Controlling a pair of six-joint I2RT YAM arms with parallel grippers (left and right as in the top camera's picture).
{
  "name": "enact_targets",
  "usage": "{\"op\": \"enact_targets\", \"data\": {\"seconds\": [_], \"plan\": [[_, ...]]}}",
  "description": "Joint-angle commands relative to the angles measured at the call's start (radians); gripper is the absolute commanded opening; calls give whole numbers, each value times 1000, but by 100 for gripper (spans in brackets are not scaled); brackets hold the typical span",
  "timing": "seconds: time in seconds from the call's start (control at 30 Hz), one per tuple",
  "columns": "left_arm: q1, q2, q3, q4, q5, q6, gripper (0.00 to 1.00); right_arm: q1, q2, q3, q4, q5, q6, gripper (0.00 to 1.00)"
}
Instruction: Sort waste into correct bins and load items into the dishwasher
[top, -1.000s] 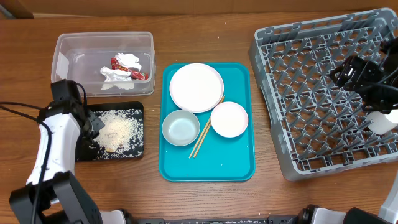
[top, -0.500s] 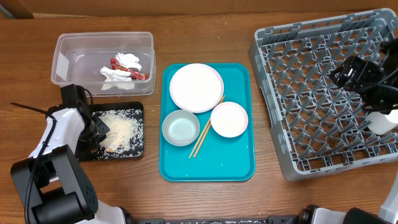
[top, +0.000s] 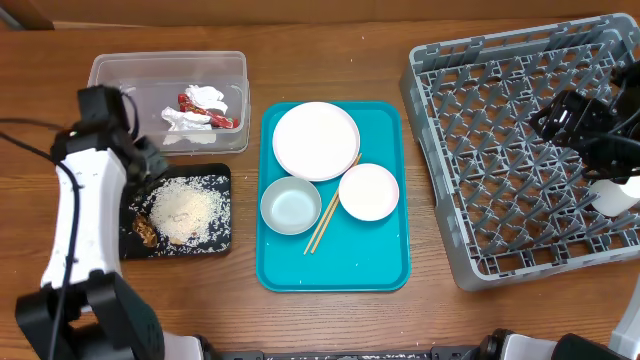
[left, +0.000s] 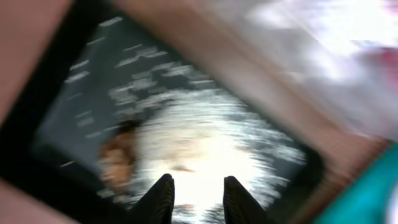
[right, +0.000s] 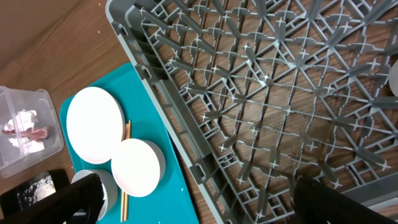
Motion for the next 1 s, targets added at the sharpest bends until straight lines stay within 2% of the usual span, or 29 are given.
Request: {"op": "enact_targets", "data": {"seconds": [0.0, 0.23, 0.3, 0.43, 0.53, 0.73, 0.97], "plan": [[-132, -39, 27, 26, 187, 110, 35, 2, -4, 5, 4, 2, -8, 100], [-417, -6, 27, 31, 194, 198, 46, 2, -4, 5, 4, 2, -8, 100], [-487, 8, 27, 25, 183, 202, 45, 2, -4, 5, 4, 2, -7, 100], [-565, 13, 27, -13, 132, 101, 40, 14, -3, 5, 5, 2, -8, 100], [-567, 0, 27, -32, 130, 55, 40, 47, 3, 5, 8, 0, -17, 100], [-507, -82, 27, -118, 39, -12, 41, 225, 41, 2, 26, -1, -34, 100], [-331, -211, 27, -180, 32, -6, 45, 393, 106, -58, 93, -2, -26, 100]]}}
